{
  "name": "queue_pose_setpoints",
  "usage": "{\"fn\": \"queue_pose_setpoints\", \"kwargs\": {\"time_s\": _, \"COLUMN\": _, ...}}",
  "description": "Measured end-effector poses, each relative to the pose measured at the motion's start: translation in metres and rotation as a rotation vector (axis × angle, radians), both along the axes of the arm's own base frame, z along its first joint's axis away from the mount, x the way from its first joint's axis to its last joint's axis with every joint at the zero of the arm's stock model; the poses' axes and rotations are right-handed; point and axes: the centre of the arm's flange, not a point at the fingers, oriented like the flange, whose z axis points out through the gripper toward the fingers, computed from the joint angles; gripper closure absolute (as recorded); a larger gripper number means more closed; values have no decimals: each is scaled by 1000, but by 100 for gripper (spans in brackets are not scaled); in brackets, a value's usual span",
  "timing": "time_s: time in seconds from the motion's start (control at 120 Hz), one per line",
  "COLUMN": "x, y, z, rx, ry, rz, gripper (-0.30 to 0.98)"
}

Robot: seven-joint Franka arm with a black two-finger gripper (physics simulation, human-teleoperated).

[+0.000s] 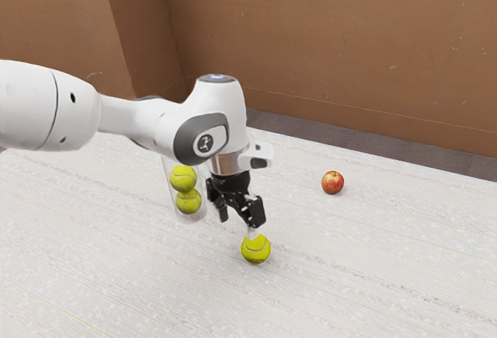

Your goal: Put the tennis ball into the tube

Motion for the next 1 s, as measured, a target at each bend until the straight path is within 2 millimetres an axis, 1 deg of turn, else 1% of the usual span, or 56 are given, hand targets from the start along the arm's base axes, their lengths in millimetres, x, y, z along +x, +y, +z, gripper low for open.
{"fn": "queue_pose_setpoints", "kwargs": {"time_s": 0.125, "x": 5, "y": -10, "z": -32, "rx": -14, "ry": 9, "rz": 3, "gripper": 0}}
{"fn": "queue_pose_setpoints", "kwargs": {"time_s": 0.233, "x": 15, "y": -14, "z": -45, "rx": -24, "ry": -3, "rz": 9, "gripper": 0}}
{"fn": "queue_pose_setpoints", "kwargs": {"time_s": 0.358, "x": 18, "y": -15, "z": -63, "rx": -28, "ry": 2, "rz": 17, "gripper": 0}}
{"fn": "queue_pose_setpoints", "kwargs": {"time_s": 0.617, "x": 24, "y": -13, "z": -90, "rx": 1, "ry": -29, "rz": -5, "gripper": 0}}
{"fn": "queue_pose_setpoints", "kwargs": {"time_s": 0.742, "x": 28, "y": -14, "z": -100, "rx": -6, "ry": -37, "rz": 7, "gripper": 0}}
{"fn": "queue_pose_setpoints", "kwargs": {"time_s": 0.833, "x": 30, "y": -15, "z": -102, "rx": -9, "ry": -41, "rz": 13, "gripper": 0}}
{"fn": "queue_pose_setpoints", "kwargs": {"time_s": 0.867, "x": 30, "y": -15, "z": -102, "rx": -10, "ry": -43, "rz": 16, "gripper": 4}}
{"fn": "queue_pose_setpoints", "kwargs": {"time_s": 0.958, "x": 30, "y": -15, "z": -103, "rx": -10, "ry": -47, "rz": 25, "gripper": 22}}
{"fn": "queue_pose_setpoints", "kwargs": {"time_s": 1.0, "x": 30, "y": -15, "z": -103, "rx": -9, "ry": -48, "rz": 29, "gripper": 27}}
